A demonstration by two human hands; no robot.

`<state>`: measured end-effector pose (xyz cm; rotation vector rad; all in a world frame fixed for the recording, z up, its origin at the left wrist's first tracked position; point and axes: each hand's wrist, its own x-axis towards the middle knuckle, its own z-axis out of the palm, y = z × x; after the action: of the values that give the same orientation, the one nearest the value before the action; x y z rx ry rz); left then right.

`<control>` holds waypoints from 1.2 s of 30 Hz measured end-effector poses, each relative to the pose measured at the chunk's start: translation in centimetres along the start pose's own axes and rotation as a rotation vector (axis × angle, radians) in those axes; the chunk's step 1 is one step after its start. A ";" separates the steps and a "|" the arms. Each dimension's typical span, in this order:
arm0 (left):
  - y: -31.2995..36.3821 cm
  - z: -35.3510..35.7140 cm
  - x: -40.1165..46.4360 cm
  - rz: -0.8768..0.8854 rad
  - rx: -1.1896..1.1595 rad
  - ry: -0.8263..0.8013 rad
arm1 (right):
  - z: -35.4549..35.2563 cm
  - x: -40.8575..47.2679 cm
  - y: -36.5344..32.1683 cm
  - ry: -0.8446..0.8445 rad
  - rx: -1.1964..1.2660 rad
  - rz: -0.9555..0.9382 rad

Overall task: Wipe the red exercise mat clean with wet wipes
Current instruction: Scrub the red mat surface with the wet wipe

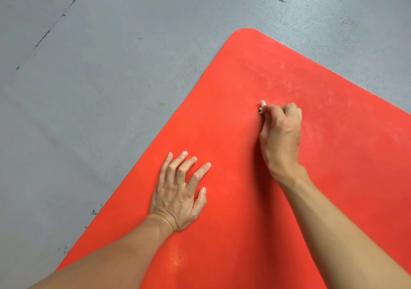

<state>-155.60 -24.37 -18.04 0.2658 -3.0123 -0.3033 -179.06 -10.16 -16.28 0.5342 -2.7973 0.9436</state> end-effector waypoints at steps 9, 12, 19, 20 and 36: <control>0.0 -0.1 0.0 -0.010 0.007 0.000 | -0.7 -4.1 -1.3 -0.307 0.076 -0.487; 0.0 -0.1 0.0 -0.014 0.008 -0.006 | -0.2 1.5 1.1 -0.024 -0.030 -0.115; 0.1 -0.1 0.0 -0.015 0.005 0.010 | -0.5 -8.5 -3.8 -0.379 0.131 -0.484; 0.0 -0.1 0.0 -0.016 0.002 0.011 | -0.9 -7.4 -3.1 -0.424 0.128 -0.571; -0.1 -0.2 0.0 -0.015 -0.003 0.009 | -1.3 -0.8 1.6 -0.173 0.022 -0.322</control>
<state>-155.60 -24.49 -17.89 0.2884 -3.0015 -0.3075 -178.87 -8.00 -16.33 1.0780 -2.7267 0.8962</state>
